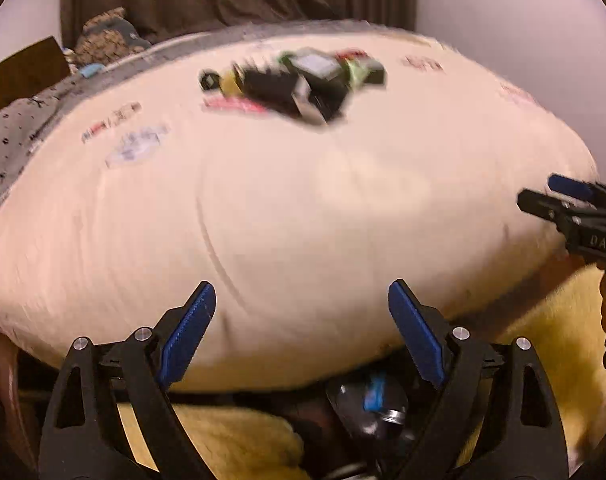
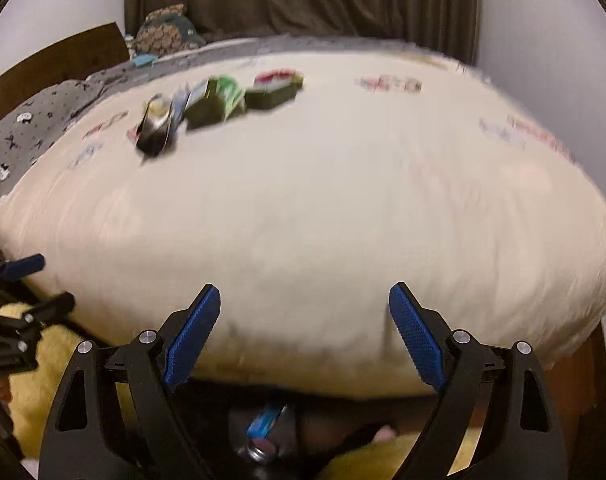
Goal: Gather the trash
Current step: 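Lower both tools into the bin below the bed and open them, then grasp the black box with left tool while right tool grasps green bottle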
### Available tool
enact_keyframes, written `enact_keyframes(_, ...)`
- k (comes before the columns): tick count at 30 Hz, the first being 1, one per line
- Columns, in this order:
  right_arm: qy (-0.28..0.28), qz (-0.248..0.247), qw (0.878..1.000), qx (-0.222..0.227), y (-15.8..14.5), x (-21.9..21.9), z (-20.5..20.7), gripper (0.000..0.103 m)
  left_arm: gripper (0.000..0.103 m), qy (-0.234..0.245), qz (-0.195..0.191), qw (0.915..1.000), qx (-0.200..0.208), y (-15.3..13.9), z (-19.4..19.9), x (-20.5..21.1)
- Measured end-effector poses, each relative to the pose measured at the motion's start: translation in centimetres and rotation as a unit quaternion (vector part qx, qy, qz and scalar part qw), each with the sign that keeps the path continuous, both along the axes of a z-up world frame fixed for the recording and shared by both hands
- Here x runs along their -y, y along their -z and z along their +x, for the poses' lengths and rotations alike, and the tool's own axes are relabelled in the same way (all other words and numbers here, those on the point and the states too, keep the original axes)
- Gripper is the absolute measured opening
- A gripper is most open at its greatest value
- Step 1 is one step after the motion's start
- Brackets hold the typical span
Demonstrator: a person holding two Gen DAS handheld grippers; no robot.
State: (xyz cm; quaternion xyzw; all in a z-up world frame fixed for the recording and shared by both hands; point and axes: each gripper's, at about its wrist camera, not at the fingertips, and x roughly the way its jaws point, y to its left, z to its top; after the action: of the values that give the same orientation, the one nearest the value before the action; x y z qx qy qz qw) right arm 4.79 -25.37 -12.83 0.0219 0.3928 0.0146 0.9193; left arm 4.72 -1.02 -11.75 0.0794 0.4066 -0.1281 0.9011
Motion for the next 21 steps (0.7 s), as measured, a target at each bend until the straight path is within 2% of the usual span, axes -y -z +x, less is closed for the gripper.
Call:
enact_keyframes(4, 0.008, -0.011, 1.000, 0.014, -1.5, 1.1, 3.0, 0.087, 0.083, -0.010, 0.007, 0.9995, 0.029, -2.0, 3.1, 0.4)
enact_keyframes(11, 0.017, -0.024, 0.999, 0.035, -3.1, 1.2, 7.6, 0.087, 0.081, -0.053, -0.011, 0.9968, 0.060, -4.5, 10.7, 1.1)
enact_keyframes(16, 0.017, -0.020, 0.999, 0.046, -3.8, 0.9, 10.1, 0.087, 0.069, -0.076, -0.042, 0.9955, 0.037, -4.3, 15.4, 0.8)
enact_keyframes(19, 0.017, -0.014, 0.999, 0.048, -4.0, 0.8, 11.7, 0.087, 0.069, -0.088, -0.065, 0.9937, 0.023, -4.0, 17.5, 0.7)
enact_keyframes(21, 0.017, -0.011, 0.999, 0.047, -4.0, 0.8, 12.5, 0.087, 0.068, -0.087, -0.067, 0.9939, 0.016, -3.6, 18.2, 1.0)
